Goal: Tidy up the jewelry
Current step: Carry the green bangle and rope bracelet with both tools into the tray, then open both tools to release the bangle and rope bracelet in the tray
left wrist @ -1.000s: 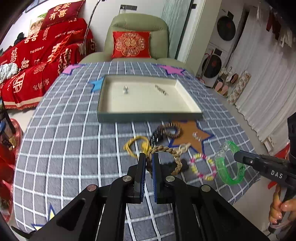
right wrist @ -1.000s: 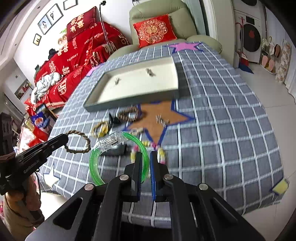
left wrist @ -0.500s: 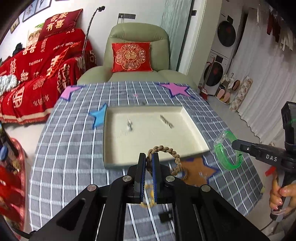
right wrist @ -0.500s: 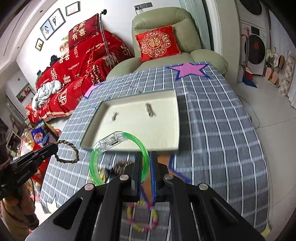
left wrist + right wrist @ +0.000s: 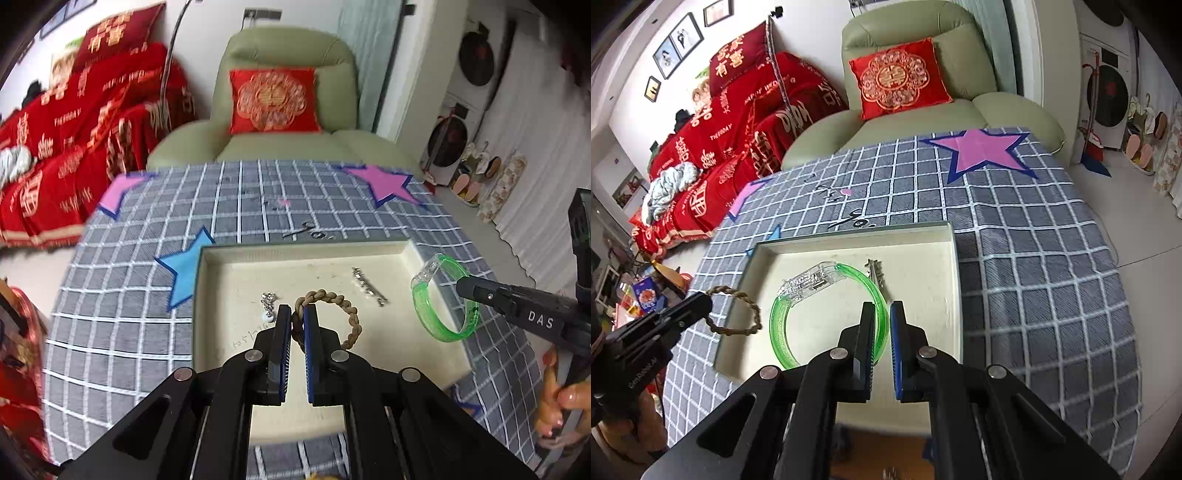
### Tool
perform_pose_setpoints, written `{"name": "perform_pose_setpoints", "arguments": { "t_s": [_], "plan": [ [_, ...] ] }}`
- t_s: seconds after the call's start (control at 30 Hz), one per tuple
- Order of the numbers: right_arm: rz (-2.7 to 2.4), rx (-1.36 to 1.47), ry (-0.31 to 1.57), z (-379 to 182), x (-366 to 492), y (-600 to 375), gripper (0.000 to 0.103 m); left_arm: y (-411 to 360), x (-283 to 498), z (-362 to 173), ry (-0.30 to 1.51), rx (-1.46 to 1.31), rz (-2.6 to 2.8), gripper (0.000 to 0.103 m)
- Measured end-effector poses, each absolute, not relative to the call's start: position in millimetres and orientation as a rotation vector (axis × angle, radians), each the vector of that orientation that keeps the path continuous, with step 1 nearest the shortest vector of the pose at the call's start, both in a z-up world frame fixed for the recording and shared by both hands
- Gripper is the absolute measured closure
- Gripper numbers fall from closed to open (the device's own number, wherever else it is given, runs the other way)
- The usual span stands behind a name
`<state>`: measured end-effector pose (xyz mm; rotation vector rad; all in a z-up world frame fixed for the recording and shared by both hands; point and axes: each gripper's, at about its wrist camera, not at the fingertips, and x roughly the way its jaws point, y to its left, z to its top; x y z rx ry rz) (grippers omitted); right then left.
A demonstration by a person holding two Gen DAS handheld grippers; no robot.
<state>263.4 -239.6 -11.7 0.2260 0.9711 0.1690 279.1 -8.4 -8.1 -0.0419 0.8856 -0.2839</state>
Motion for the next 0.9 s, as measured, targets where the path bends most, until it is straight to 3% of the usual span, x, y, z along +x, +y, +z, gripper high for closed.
{"name": "perform_pose_setpoints", "arguments": {
  "t_s": [0.47, 0.8, 0.83, 0.9],
  "plan": [
    [0.127, 0.157, 1.152, -90, 295, -218, 0.094, -26, 312, -73, 1.025, 0.038, -0.242, 0.088],
    [0.117, 0.123, 1.147, -95, 296, -214, 0.093, -34, 312, -89, 1.037, 0.167, -0.145, 0.088],
    [0.122, 0.128, 1.147, -95, 296, -215, 0.09, -34, 311, -90, 1.037, 0.172, -0.141, 0.088],
    [0.129, 0.148, 1.143, -94, 295, -216, 0.07, -33, 311, -89, 1.034, 0.171, -0.138, 0.088]
  ]
}}
